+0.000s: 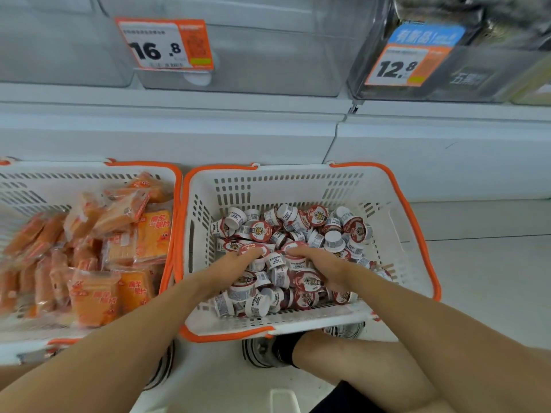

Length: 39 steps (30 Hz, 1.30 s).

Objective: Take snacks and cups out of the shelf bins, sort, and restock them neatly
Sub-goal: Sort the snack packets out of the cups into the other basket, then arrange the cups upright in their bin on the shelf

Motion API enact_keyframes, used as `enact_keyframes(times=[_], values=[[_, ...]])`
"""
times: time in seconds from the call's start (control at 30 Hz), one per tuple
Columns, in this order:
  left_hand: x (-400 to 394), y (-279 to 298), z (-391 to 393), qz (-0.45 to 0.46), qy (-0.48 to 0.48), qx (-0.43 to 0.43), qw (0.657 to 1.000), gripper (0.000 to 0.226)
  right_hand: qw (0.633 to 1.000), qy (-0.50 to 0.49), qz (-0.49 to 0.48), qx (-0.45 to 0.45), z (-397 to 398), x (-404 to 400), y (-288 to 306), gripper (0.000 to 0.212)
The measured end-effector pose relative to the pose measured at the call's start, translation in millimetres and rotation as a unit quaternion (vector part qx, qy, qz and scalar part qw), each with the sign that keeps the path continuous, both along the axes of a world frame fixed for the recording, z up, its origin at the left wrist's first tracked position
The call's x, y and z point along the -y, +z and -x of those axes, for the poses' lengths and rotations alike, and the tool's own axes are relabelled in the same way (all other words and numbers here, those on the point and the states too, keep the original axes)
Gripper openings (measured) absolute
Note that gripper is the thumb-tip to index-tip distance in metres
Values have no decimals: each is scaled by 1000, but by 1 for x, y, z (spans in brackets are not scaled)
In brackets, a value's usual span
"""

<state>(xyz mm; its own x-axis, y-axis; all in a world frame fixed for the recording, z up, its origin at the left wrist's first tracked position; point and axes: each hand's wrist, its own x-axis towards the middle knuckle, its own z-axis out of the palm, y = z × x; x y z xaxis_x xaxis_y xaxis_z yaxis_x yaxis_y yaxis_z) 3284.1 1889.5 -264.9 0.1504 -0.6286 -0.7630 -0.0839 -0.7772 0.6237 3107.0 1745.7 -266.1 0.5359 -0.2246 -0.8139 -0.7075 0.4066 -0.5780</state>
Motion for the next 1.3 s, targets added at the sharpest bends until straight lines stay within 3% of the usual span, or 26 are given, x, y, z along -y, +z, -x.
enact_keyframes(times=[0.1, 0.2, 0.3, 0.4, 0.47, 0.53, 0.67, 0.8, 0.97, 1.07, 1.3], values=[[2, 30, -12, 40, -33, 6, 999, 49, 985, -150, -11, 86, -14, 6, 39, 29], [10, 71, -30, 94, -40, 13, 995, 56, 963, -212, -7, 166, -36, 13, 83, 24], [17, 125, -56, 147, -24, 65, 987, 38, 955, -216, 9, 202, -61, 24, 133, 38], [21, 179, -87, 193, 20, 105, 975, 56, 944, -205, 59, 252, -91, 35, 195, 35], [19, 214, -107, 216, 55, 110, 969, 40, 936, -189, 112, 277, -114, 41, 236, 32], [13, 245, -127, 245, 96, 117, 958, 30, 931, -174, 156, 280, -140, 50, 269, 35], [4, 270, -165, 291, 193, 144, 926, 33, 941, -137, 203, 235, -213, 82, 315, 33], [17, 262, -190, 291, 270, 133, 908, 38, 953, -96, 245, 152, -303, 115, 314, 41], [15, 245, -211, 281, 307, 133, 900, 40, 955, -99, 268, 83, -381, 128, 273, 21], [12, 240, -222, 269, 308, 155, 900, 43, 947, -123, 293, 51, -414, 142, 253, 25], [15, 238, -228, 249, 286, 162, 911, 36, 935, -190, 290, 72, -443, 161, 232, 18]])
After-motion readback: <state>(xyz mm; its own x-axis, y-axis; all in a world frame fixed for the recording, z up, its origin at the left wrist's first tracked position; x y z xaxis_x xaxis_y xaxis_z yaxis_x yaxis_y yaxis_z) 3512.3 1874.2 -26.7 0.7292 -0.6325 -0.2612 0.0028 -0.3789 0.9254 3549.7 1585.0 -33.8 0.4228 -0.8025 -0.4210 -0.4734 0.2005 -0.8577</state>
